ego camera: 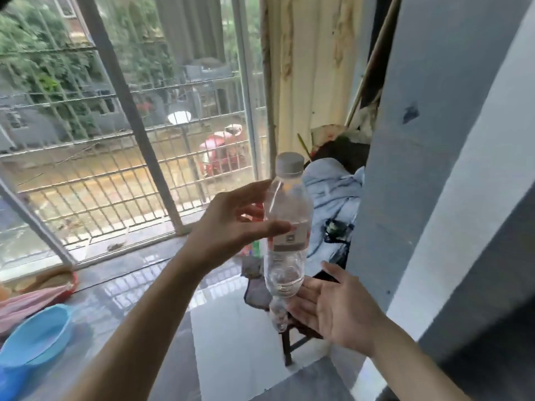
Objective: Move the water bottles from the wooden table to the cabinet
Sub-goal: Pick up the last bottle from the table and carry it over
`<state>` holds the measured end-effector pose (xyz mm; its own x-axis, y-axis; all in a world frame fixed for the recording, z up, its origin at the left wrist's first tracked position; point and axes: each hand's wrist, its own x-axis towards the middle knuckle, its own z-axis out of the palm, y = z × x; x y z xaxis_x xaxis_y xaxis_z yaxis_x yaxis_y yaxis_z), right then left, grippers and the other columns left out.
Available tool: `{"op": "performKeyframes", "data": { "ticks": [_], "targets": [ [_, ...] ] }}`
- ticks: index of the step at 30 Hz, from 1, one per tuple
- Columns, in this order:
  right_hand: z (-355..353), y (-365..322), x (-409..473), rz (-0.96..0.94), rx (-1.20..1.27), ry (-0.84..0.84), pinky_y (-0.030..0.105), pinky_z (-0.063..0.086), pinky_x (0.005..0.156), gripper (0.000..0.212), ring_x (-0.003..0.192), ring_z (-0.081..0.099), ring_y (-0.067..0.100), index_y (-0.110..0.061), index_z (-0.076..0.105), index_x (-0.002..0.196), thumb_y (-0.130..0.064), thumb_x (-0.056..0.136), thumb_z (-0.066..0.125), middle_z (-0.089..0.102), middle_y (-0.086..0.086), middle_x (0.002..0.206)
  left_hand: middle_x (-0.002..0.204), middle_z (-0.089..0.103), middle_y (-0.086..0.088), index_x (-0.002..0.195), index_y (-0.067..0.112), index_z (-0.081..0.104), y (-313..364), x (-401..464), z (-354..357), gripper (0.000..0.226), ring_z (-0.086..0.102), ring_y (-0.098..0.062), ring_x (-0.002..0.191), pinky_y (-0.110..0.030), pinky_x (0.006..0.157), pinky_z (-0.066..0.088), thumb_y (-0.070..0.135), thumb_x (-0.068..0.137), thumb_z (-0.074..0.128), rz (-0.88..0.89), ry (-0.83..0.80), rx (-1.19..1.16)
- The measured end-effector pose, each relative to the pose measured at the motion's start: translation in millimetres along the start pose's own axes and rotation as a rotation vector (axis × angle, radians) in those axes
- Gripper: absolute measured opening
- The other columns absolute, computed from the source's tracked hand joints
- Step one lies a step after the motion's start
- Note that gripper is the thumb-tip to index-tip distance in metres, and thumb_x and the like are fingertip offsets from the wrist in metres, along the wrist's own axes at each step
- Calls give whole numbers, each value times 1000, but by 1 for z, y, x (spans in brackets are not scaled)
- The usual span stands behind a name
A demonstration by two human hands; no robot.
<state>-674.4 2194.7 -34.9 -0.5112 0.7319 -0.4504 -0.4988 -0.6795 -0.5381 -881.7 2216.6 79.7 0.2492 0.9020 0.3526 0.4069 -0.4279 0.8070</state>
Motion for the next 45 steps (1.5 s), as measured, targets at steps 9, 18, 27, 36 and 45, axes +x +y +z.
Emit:
{"op": "performKeyframes", "data": {
  "ticks": [9,18,27,36,45],
  "targets": [
    [-67,3,-99,-317,216,253,41,59,82,60,86,69,33,5,60,126,-43,92,51,68,25,113,116,76,6,135,26,65,44,50,113,63,72,-17,103,-37,84,56,29,75,86,252,-438,-190],
    [-105,58,-222,-664,418,463,40,51,97,63,123,61,31,3,56,137,-46,99,41,58,23,138,107,78,4,128,27,69,114,31,241,60,75,-16,98,-28,87,56,29,72,91,385,-847,-428],
    [-142,121,-352,-940,606,699,40,51,97,63,133,53,32,5,57,135,-44,96,46,59,23,137,117,76,7,122,39,70,212,-31,375,62,75,-27,97,-37,95,58,45,62,86,493,-1147,-553],
    [-198,162,-500,-1106,689,844,41,50,98,63,114,66,33,5,58,133,-45,98,45,61,23,134,110,74,25,121,45,67,334,-120,503,55,69,1,81,-14,78,51,26,74,89,631,-1333,-600],
    [-268,178,-641,-1131,724,958,42,44,107,61,123,61,33,4,55,134,-45,100,41,64,22,131,120,73,15,130,28,67,437,-193,625,58,66,10,89,-11,77,50,24,76,87,728,-1410,-608]
  ]
}}
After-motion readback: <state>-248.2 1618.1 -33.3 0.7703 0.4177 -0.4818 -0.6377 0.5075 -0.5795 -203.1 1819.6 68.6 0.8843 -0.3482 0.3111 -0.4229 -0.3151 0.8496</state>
